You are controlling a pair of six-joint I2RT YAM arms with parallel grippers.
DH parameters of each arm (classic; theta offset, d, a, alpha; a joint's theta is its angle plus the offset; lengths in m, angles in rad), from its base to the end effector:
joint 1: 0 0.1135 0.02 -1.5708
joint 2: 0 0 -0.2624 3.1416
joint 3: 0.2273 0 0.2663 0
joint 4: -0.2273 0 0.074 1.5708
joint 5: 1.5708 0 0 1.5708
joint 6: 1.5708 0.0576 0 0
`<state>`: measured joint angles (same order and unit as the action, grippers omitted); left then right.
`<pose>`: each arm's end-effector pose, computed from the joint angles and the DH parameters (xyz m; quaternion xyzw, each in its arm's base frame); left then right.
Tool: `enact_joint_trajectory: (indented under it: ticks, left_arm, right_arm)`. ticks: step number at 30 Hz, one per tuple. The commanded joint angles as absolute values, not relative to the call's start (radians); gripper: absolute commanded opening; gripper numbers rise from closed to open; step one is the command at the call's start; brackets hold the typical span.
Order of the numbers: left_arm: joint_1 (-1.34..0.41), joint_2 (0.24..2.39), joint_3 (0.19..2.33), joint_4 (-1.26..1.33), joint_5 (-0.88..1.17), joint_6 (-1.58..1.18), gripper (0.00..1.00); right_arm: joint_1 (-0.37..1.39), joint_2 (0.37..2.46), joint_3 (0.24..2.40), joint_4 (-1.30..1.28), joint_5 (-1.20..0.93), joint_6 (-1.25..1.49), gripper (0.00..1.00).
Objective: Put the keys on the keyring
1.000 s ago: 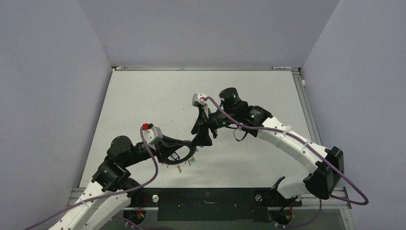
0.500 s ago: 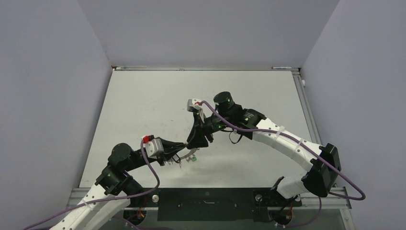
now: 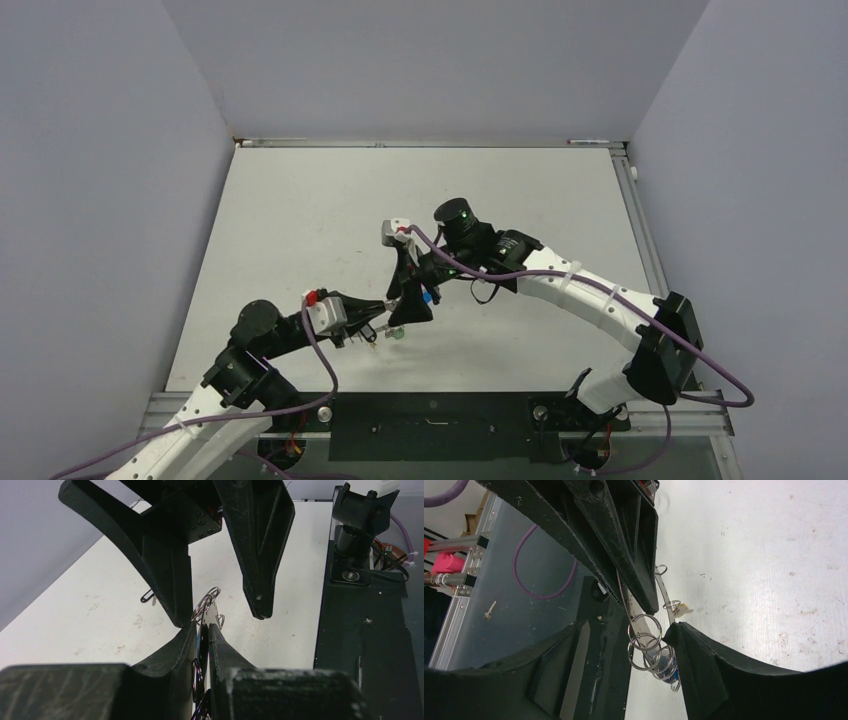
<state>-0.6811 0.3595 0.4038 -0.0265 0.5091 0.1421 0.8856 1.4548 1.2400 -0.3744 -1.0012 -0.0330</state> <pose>0.1029 -0.1195 0.2795 0.4360 0.5497 -0.3539 0.6185 0.1797 0.2965 0.3191 -0.5458 0.5933 0.5564 0.2015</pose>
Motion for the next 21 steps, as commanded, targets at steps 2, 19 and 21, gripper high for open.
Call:
enact_joint_trajectory:
  ticks: [2, 19, 21]
  left_arm:
    - [-0.691, 0.343, 0.425, 0.149, 0.529, 0.181, 0.00]
    - [-0.690, 0.322, 0.408, 0.126, 0.504, 0.255, 0.00]
    - [-0.691, 0.319, 0.408, 0.125, 0.500, 0.255, 0.00]
  right_arm:
    - [0.934, 1.479, 1.271, -0.362, -1.033, -0.101, 0.67]
    - [0.936, 1.449, 1.310, -0.383, -1.034, -0.118, 0.22]
    - [0.936, 1.440, 1.309, -0.378, -1.030, -0.114, 0.18]
